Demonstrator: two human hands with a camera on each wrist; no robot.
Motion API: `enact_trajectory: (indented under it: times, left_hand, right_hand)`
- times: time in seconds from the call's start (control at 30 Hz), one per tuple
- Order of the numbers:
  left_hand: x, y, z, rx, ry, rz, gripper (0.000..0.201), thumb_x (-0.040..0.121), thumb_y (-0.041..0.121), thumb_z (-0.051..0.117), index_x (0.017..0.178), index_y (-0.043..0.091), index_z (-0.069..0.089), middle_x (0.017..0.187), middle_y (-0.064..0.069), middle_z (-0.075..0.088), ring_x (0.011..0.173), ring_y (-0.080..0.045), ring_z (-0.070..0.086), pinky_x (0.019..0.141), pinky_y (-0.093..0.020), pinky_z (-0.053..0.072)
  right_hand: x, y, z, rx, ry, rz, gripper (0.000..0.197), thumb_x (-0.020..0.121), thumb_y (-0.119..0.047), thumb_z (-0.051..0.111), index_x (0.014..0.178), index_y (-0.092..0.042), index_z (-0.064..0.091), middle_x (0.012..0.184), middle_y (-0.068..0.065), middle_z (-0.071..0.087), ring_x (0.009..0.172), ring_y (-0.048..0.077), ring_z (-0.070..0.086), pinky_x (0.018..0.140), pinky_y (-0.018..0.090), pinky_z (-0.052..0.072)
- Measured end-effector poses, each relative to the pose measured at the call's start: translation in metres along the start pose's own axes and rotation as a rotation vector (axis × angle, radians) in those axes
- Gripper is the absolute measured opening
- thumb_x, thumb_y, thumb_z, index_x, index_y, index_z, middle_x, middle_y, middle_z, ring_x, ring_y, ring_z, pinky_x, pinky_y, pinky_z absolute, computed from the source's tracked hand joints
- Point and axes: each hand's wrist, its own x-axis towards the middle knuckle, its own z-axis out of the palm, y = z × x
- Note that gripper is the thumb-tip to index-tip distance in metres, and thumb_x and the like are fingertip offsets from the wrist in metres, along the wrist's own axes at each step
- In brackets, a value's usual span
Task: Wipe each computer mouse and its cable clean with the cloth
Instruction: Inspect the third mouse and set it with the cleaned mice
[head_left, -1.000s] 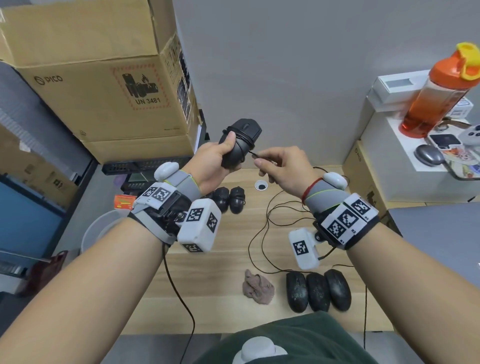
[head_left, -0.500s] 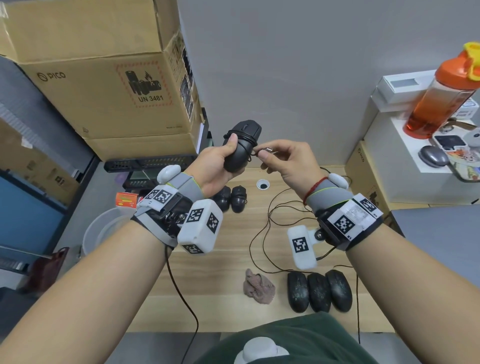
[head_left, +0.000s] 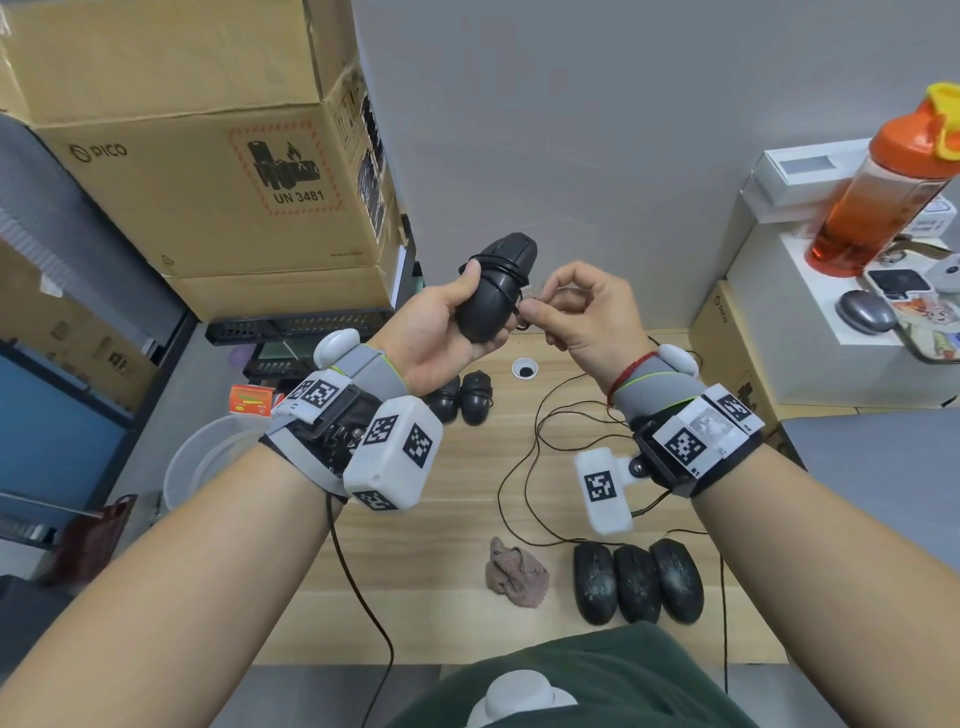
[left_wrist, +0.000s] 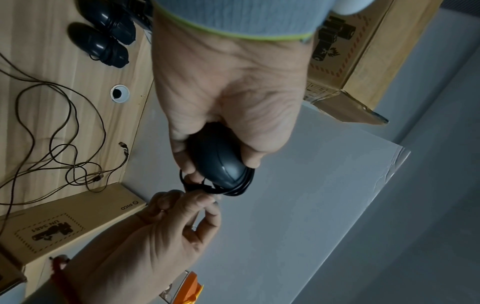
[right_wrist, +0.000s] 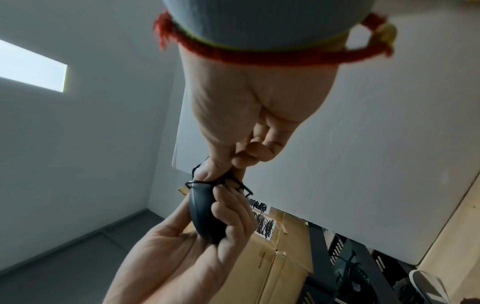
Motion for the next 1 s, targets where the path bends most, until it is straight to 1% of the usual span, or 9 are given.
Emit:
enact_trajectory:
  times: [0.17,0.3,0.4,0.5,0.57,0.7,0.8,0.87,1.0]
  left_hand:
    - [0.001,0.001,-0.001,0.027,0.008,-0.01,0.04,0.108,0.038,0.043,0.12,0.006,0.062,0.091,-0.008,0.069,0.074,-0.018,0.065,0.067,-0.025,0.054]
    - [0.003,0.0,-0.003,0.026,0.02,-0.021,0.041,0.107,0.039,0.044,0.123,0.005,0.062,0.093,-0.009,0.069,0.076,-0.018,0.066,0.066,-0.025,0.054]
    - [0.005,-0.001,-0.002,0.02,0.043,-0.01,0.039,0.106,0.037,0.048,0.123,0.006,0.062,0.099,-0.01,0.069,0.078,-0.018,0.067,0.065,-0.025,0.056]
    - [0.007,-0.002,-0.001,-0.011,0.054,0.009,0.035,0.106,0.034,0.05,0.122,0.006,0.063,0.104,-0.009,0.071,0.081,-0.016,0.069,0.066,-0.026,0.058]
    - [0.008,-0.002,-0.001,-0.01,0.05,0.009,0.033,0.106,0.034,0.049,0.119,0.007,0.064,0.101,-0.008,0.072,0.078,-0.015,0.07,0.067,-0.026,0.058]
    - [0.01,-0.005,-0.002,0.017,0.072,0.014,0.036,0.105,0.035,0.05,0.121,0.005,0.062,0.1,-0.011,0.068,0.073,-0.017,0.069,0.066,-0.025,0.058]
    - [0.011,-0.008,-0.005,0.067,0.083,0.016,0.036,0.105,0.033,0.051,0.117,0.001,0.062,0.092,-0.012,0.067,0.072,-0.02,0.067,0.066,-0.026,0.057]
    - [0.011,-0.011,-0.006,0.103,0.087,0.027,0.034,0.106,0.031,0.05,0.122,0.003,0.058,0.091,-0.011,0.068,0.07,-0.02,0.067,0.066,-0.026,0.057]
    - [0.013,-0.014,-0.01,0.129,0.082,0.065,0.027,0.107,0.03,0.049,0.126,0.012,0.053,0.098,-0.008,0.067,0.074,-0.021,0.067,0.068,-0.028,0.056]
  right_hand:
    - [-0.001,-0.002,-0.002,-0.078,-0.067,-0.071,0.009,0.081,-0.006,0.078,0.087,-0.004,0.072,0.071,0.009,0.071,0.053,0.014,0.053,0.052,0.023,0.044]
    - [0.001,-0.003,-0.004,-0.131,-0.087,-0.092,0.011,0.081,-0.005,0.078,0.091,-0.006,0.075,0.077,0.007,0.073,0.064,0.012,0.065,0.067,0.024,0.053]
    - [0.0,-0.006,-0.002,-0.211,-0.074,-0.124,0.011,0.079,-0.013,0.081,0.089,-0.011,0.077,0.081,0.004,0.076,0.073,0.014,0.072,0.076,0.029,0.057]
    - [-0.003,-0.008,0.002,-0.258,-0.059,-0.124,0.024,0.07,-0.02,0.089,0.088,-0.013,0.076,0.076,0.004,0.075,0.071,0.014,0.072,0.076,0.024,0.058]
    - [-0.002,-0.005,0.004,-0.283,-0.051,-0.133,0.025,0.069,-0.021,0.089,0.088,-0.015,0.075,0.077,0.003,0.074,0.071,0.014,0.072,0.077,0.028,0.059]
    - [0.0,0.002,0.005,-0.265,-0.051,-0.15,0.018,0.076,-0.013,0.083,0.09,-0.02,0.074,0.086,0.004,0.075,0.081,0.022,0.073,0.083,0.043,0.058]
    - [0.0,0.003,0.004,-0.196,-0.062,-0.148,0.026,0.08,-0.004,0.076,0.099,-0.018,0.066,0.082,0.005,0.074,0.082,0.024,0.07,0.085,0.046,0.057]
    - [0.0,0.002,0.003,-0.169,-0.073,-0.153,0.027,0.082,-0.003,0.071,0.101,-0.02,0.061,0.08,0.006,0.073,0.082,0.029,0.069,0.085,0.048,0.056]
    - [0.001,0.004,0.005,-0.228,-0.094,-0.19,0.027,0.088,-0.004,0.06,0.1,-0.028,0.067,0.081,0.007,0.068,0.081,0.032,0.064,0.083,0.053,0.053]
